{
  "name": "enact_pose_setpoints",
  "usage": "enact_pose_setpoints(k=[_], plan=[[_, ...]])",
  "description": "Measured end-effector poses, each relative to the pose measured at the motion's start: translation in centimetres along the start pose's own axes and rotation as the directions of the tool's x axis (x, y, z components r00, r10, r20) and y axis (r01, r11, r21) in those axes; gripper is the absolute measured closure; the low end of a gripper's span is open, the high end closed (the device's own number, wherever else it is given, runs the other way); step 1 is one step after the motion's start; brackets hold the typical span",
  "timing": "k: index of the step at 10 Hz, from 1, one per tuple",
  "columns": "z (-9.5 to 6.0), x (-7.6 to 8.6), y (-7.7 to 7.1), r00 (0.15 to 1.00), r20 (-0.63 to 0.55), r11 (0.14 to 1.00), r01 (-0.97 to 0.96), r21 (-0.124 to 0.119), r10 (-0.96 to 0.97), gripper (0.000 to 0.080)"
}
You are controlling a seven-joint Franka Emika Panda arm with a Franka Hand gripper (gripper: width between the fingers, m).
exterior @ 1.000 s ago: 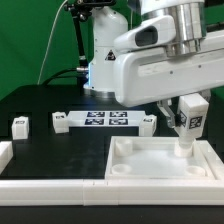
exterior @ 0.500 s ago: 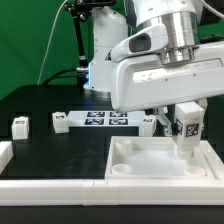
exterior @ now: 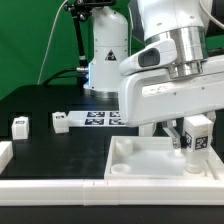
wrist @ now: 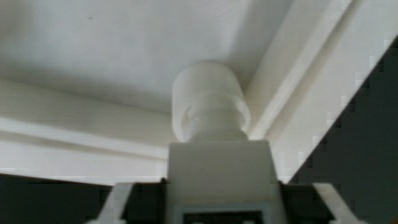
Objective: Assemble one leg
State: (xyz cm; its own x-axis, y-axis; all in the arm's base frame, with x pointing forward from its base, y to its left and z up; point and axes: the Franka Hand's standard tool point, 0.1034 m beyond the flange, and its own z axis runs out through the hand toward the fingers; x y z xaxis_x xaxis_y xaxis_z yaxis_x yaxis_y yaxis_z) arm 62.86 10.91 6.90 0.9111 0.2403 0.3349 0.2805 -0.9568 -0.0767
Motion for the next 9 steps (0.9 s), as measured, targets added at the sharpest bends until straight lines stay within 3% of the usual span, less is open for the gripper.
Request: enact_pose_setpoints(k=[6, 9], plan=[[1.1, -0.6, -0.1, 1.000, -0.016, 1.000, 0.001, -0.007, -0.001, 0.0509], [1.4, -0.2, -0.3, 0.998, -0.062, 1.000, 0.010, -0.023, -0.011, 0.0509]])
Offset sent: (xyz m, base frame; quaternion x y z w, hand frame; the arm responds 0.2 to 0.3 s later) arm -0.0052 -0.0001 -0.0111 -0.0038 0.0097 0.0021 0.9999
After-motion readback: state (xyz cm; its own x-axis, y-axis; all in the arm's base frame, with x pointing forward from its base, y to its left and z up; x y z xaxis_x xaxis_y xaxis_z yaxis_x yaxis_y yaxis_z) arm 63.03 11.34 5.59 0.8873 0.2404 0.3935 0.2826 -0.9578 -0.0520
